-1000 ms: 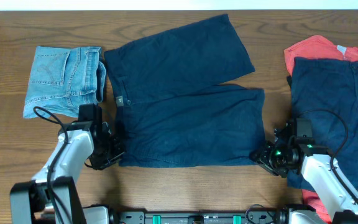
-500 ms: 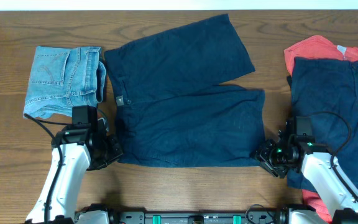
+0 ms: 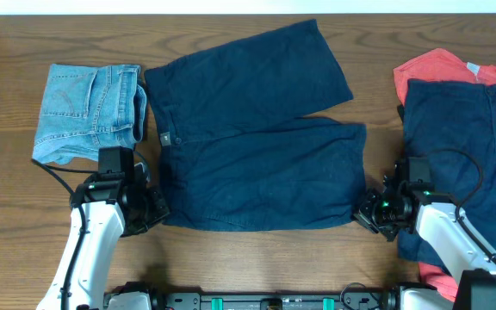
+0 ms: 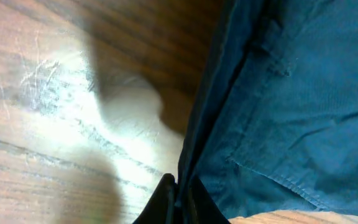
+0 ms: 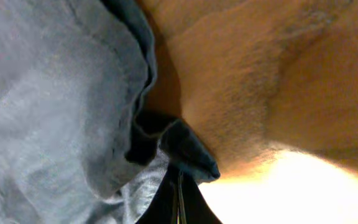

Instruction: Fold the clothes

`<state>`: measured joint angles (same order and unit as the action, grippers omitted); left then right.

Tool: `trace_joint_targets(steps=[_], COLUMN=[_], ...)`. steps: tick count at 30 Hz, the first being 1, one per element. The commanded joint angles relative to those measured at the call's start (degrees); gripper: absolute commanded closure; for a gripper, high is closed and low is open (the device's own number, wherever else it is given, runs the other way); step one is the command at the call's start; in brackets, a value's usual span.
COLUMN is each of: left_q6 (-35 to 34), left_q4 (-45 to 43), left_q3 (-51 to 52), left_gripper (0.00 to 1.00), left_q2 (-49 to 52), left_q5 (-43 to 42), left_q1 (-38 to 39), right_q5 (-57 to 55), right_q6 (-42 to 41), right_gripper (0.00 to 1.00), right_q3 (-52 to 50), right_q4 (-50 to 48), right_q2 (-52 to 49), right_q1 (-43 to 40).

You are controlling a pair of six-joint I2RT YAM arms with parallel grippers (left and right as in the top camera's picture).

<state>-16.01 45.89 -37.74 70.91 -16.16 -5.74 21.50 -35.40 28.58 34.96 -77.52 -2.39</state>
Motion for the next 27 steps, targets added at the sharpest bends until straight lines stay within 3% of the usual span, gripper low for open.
trace_joint_targets(steps=[1,9,11,12,13,16,23,27], left_q6=[1.1,1.4,1.4,1.4,1.4,1.4,1.4,1.4], left_q4=[2.4,9.8,9.7,9.7,9.8,9.7,8.9,8.7], left_q3=[-1.8,-7.6,-7.6,-7.6,-7.6,-7.6,-7.6,-7.6], left_gripper=[0.94,0.94,0.94,0.94,0.94,0.94,0.94,0.94], left_q2=[-0.6,-0.6,-0.6,-0.6,-0.6,-0.6,-0.6,-0.6], left_q5=[0.5,0.5,0.5,0.5,0.5,0.5,0.5,0.5], left_q1=[-0.1,-0.1,-0.1,-0.1,-0.1,-0.1,-0.1,-0.1], right_q5=[-4.2,-10.9,-10.5,-10.3,-10.1,-9.0,-3.0,-0.3], right_q6=[7.4,8.9,8.9,8.7,8.3,6.4,4.0,4.0], right_gripper=[0.99,0.98,0.85,0.69,0.6,0.52,0.45,0.5], right_q3=[2.4,11.5,11.5,11.3,11.0,8.5,-1.1,-3.7], right_q4=[4.8,18.2,18.5,19.0,19.5,19.9,9.9,3.0], right_q2=[1.2,9.6,10.2,10.1,9.7,8.4,3.9,2.6], right_q1=[-0.3,-0.3,-0.3,-0.3,-0.3,-0.3,-0.3,-0.3])
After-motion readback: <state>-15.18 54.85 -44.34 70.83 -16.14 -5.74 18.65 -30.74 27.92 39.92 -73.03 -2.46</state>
